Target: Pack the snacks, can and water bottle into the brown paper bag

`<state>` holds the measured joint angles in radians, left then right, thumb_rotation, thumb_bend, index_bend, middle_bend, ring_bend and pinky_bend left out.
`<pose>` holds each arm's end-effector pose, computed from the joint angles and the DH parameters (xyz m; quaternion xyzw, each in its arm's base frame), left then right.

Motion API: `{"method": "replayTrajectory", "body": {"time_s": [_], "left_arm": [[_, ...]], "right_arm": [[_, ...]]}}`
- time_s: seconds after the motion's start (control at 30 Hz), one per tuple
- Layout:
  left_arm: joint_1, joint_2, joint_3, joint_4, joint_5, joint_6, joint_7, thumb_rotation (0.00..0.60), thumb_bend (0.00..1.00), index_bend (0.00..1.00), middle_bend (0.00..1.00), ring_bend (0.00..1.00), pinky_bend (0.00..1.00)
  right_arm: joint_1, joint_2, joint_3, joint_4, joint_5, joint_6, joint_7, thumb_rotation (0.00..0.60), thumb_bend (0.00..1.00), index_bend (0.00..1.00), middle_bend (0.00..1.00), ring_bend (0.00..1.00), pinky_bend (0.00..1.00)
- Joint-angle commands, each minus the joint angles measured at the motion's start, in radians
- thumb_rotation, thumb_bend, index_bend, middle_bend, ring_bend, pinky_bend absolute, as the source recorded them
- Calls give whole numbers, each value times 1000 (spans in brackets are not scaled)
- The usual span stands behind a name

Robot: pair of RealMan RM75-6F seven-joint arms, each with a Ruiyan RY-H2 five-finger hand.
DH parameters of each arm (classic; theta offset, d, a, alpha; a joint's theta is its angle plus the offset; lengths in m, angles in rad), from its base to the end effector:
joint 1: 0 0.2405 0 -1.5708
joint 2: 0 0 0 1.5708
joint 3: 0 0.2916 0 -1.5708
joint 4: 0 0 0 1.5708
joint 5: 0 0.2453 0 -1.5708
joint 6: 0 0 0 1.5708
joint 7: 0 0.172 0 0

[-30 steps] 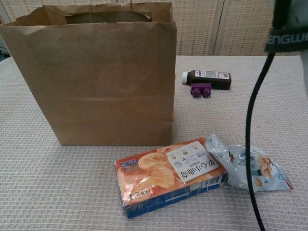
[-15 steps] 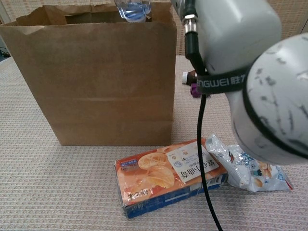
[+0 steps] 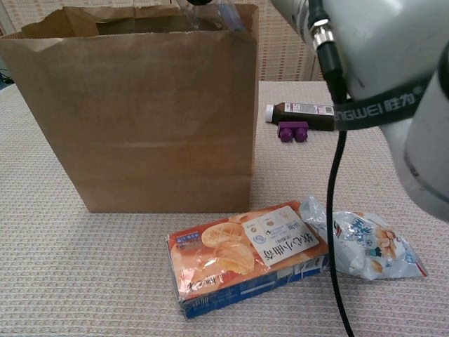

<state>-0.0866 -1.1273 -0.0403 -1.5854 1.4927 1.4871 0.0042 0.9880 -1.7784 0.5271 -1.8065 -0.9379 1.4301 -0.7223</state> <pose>-0.3634 0.2134 0.1414 -0.5968 -0.3842 -0.3803 0.5930 0.0632 -0.3806 -0.0007 0.5845 -0.3642 0.5901 0.4213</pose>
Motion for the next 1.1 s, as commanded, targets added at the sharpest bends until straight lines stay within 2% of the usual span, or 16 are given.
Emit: {"method": "replayTrajectory", "body": {"time_s": [0.03,0.2,0.3,0.33,0.37,0.5,0.67,0.8,0.93,1.1], "left_arm": [[0,0,-1,-1,-1,0,3,600,361,44,0,0,0],[0,-1,-1,-2,-2,0,5,600,360,43,0,0,0],[1,-1,-1,-2,-3,0,5,600,359,44,0,0,0],[1,-1,-1,-2,-3,1,6,600,360,44,0,0,0],[1,-1,-1,-2,-3,1,6,600,360,44,0,0,0],[1,-2,-1,-3,-3,2,12,600,359,44,0,0,0],[1,-4,-3,-6,-7,2,25,600,359,43,0,0,0],[1,-7,-6,-10,-12,2,39,600,359,44,0,0,0],[-1,-11,-9,-14,-17,2,58,600,358,43,0,0,0],[-5,-14,-13,-20,-21,-1,76,600,358,44,0,0,0]], "right_arm": [[-18,24,11,-28,10,-2,17,600,242,0,107,14,197],[-31,44,11,-50,15,-4,28,600,242,0,107,14,197],[-69,98,2,-113,10,-1,49,600,242,0,107,14,196],[-95,131,-16,-145,8,4,48,600,236,0,107,14,194],[-148,207,-63,-218,-2,-1,41,600,225,0,107,14,191],[-253,396,-147,-353,20,-44,58,600,160,0,107,14,187],[-355,609,-235,-418,23,-111,115,600,120,0,106,14,167],[-404,776,-323,-415,21,-218,143,600,119,0,93,0,141],[-417,838,-409,-350,-54,-320,140,600,118,0,67,0,137],[-412,821,-516,-292,-114,-434,94,600,87,0,40,0,97]]}}
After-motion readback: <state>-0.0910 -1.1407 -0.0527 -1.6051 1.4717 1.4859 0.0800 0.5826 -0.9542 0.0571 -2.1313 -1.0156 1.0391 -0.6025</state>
